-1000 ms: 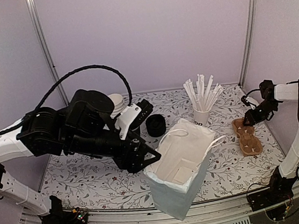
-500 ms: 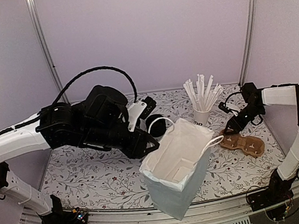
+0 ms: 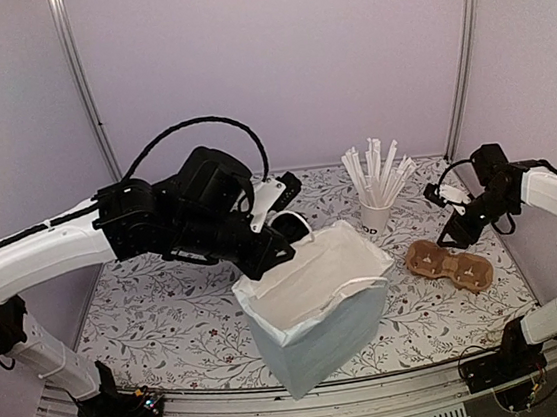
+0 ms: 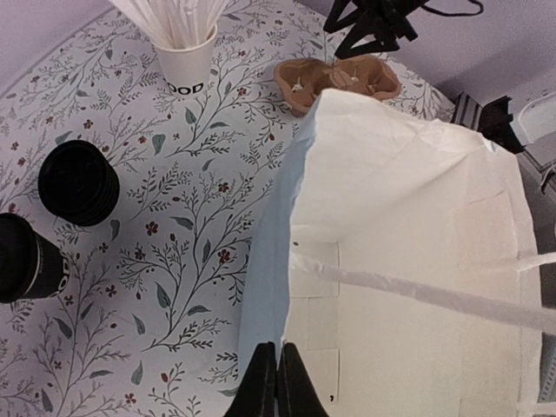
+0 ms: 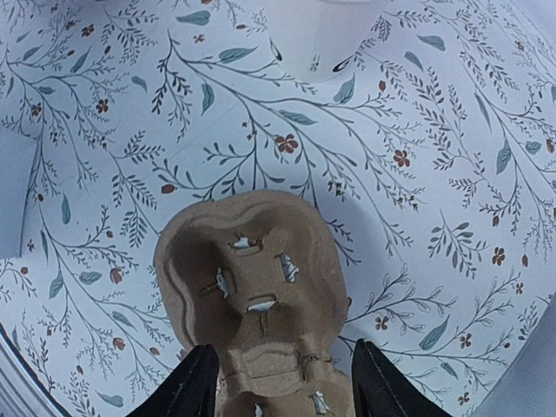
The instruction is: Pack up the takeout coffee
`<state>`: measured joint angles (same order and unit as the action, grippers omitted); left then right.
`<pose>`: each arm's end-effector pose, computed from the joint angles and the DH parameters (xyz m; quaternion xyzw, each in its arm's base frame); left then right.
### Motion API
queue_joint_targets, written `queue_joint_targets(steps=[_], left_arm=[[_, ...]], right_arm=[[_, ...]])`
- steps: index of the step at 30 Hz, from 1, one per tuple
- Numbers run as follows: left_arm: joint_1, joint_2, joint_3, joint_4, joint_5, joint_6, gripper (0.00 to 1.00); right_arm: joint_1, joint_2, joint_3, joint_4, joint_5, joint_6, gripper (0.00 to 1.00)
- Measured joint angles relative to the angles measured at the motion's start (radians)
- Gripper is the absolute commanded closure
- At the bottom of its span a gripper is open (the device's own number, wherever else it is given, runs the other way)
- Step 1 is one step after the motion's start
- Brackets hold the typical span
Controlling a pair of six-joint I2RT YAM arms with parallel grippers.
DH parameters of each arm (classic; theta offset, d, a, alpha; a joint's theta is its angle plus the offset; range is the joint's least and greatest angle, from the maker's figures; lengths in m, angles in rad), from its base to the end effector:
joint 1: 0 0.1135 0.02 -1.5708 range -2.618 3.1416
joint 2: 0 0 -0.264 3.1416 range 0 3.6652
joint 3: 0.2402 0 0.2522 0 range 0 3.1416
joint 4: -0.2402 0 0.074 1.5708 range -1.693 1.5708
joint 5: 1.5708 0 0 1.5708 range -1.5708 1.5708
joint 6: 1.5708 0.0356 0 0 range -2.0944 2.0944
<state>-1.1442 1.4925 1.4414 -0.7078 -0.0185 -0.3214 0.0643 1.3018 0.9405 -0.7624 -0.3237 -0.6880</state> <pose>0.1357 -0.2970 0.3487 0.3640 0.8435 -0.2578 0.2992 0.2455 0.0272 0.2404 -0.3867 0.8820 0.0824 0.2565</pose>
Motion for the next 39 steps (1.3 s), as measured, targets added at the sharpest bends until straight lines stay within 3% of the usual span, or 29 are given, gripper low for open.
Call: queue_joint_targets(steps=[8, 12, 16, 39], left_arm=[[0.014, 0.002, 0.030, 0.028, 0.006, 0.109, 1.00], [0.021, 0.017, 0.042, 0.045, 0.007, 0.147, 0.71], [0.036, 0.034, 0.047, 0.060, 0.008, 0.157, 0.58], [0.053, 0.022, 0.031, 0.087, 0.008, 0.160, 0.54]], right_arm=[[0.000, 0.019, -0.058, -0.073, 0.036, -0.085, 0.52], [0.000, 0.031, -0.063, -0.077, 0.057, -0.099, 0.52], [0.000, 0.031, -0.071, -0.078, 0.082, -0.110, 0.52], [0.000, 0.130, -0.078, -0.079, 0.120, -0.150, 0.59]])
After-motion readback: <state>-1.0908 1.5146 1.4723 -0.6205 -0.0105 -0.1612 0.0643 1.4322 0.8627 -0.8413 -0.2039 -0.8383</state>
